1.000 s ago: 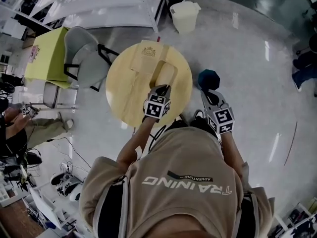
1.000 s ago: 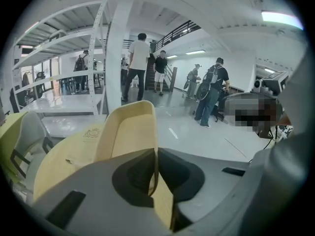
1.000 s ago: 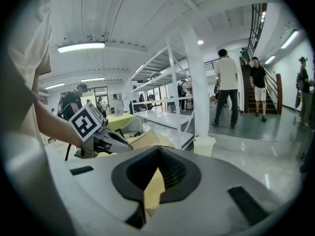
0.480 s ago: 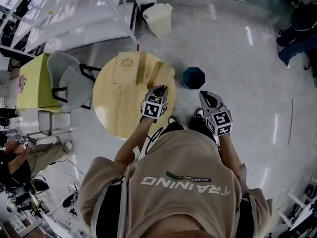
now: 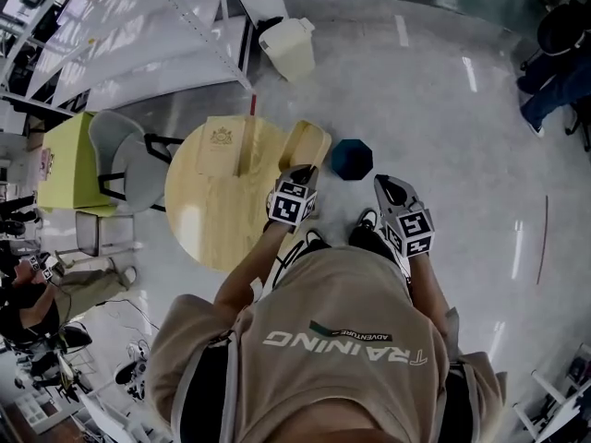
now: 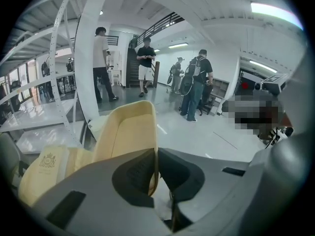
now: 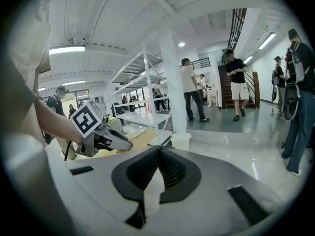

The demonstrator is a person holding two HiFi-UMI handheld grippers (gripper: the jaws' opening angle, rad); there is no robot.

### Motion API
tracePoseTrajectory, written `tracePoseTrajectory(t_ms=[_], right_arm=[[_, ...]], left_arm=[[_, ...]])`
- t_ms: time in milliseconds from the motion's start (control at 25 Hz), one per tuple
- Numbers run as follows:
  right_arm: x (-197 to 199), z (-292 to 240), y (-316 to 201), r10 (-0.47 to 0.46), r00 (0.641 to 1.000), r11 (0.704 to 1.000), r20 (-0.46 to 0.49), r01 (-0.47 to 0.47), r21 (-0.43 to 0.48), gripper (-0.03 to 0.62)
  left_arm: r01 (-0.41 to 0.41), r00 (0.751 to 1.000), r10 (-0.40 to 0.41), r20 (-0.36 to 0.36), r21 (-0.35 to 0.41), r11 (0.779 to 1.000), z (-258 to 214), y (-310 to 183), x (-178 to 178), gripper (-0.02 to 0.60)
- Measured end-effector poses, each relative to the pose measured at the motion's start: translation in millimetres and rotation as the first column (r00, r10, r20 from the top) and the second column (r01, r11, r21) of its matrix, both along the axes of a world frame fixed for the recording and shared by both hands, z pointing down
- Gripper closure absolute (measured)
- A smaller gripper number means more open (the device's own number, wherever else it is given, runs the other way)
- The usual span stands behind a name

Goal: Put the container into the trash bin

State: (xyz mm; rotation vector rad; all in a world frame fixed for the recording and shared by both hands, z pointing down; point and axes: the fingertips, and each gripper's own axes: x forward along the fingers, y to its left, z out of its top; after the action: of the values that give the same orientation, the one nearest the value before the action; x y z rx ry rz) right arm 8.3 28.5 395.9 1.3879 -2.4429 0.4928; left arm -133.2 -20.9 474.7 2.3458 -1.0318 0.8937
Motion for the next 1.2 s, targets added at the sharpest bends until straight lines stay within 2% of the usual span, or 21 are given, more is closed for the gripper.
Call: tracePoseTrajectory(t_ms=[280, 520, 760, 920, 1080, 1200], right_arm=[[62, 19, -38, -0.048, 0.999, 0.998, 0.007, 0.049, -0.031, 0.595], [113, 40, -60, -0.057, 0.998, 0.997, 0.018, 0.058, -0.053, 0.595], [131, 65, -80, -0.057, 0.998, 0.992, 0.022, 0.059, -0.108, 0.595], [133, 90, -93, -0.061, 0.998, 0.986, -0.002, 0.06, -0.156, 0.595], [135, 118, -115, -0.022, 0.999, 0.988, -0.031, 0.017, -0.151, 0.595], [135, 147, -125, -0.041, 0.997, 0.985, -0.06, 0.031, -0.17, 0.595]], left_arm=[[0.04, 0.999, -0.039, 0.021, -0.019, 0.999, 16, -38, 64, 0.561], [0.026, 0.999, -0.025, 0.041, -0.045, 0.999, 41, -62, 119, 0.561], [-0.014, 0.998, 0.021, 0.067, -0.108, 0.994, 74, -84, 149, 0.561], [-0.043, 0.997, 0.053, 0.063, -0.155, 0.987, 117, -97, 161, 0.561], [-0.06, 0.993, 0.081, 0.085, -0.219, 0.974, 160, -110, 164, 0.561], [-0.057, 0.993, 0.081, 0.088, -0.247, 0.967, 191, -118, 168, 0.561]])
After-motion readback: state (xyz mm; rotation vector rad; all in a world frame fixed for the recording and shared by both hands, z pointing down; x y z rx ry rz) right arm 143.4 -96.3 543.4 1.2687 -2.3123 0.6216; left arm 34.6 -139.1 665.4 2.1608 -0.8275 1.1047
